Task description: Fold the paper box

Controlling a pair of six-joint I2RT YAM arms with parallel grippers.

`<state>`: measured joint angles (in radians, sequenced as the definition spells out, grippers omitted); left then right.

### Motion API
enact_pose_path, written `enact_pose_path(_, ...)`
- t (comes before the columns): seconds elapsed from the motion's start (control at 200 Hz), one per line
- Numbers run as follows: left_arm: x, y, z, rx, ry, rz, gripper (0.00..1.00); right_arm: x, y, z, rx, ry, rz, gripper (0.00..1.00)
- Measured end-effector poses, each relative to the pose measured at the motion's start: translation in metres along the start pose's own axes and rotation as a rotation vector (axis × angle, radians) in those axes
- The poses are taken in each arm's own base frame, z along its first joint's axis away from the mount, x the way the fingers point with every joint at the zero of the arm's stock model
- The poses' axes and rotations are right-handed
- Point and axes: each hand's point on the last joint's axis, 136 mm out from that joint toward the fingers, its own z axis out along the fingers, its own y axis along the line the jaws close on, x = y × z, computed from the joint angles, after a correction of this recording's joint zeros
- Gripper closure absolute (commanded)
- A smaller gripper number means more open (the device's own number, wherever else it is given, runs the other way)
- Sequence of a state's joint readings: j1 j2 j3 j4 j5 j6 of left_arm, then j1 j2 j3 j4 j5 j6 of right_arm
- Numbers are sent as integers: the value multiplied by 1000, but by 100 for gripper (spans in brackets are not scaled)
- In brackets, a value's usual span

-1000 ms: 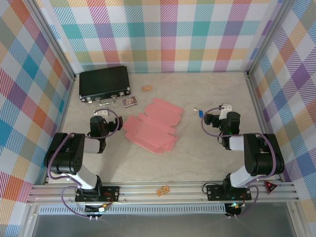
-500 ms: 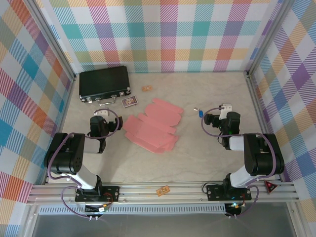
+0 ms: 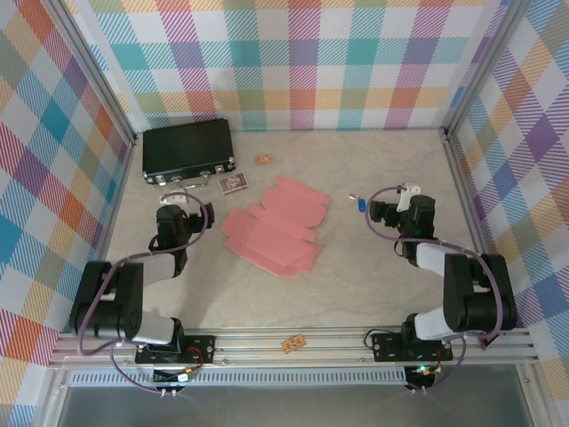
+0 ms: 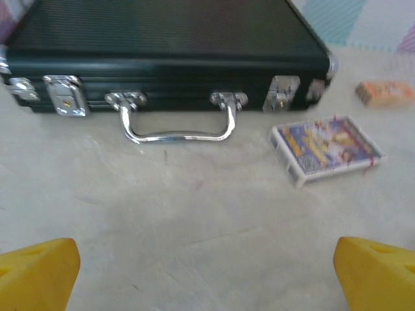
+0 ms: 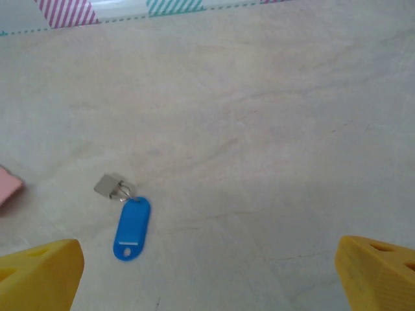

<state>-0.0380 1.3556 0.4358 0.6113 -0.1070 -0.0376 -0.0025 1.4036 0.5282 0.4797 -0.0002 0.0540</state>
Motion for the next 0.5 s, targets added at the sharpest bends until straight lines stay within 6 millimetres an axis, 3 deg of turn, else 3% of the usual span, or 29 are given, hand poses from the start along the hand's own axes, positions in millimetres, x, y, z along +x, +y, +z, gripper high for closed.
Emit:
enact_pose_path(0.15,-48,-12,-22,19,-29,-99,15,-51,8,-12,-11,21,92,1)
enact_pose_path(0.235,-55,-31,-32,66,8,-147,28,-60,21,-19,-49,66,142,1)
enact_pose_path(0.355,-34,-70,-44,162,138,-157,53,-45,59,-25,-150,183,155,0)
enact_pose_path(0.5,7,-118,-62,264,317,-151,77,-19,123,-29,-309,338,118,11)
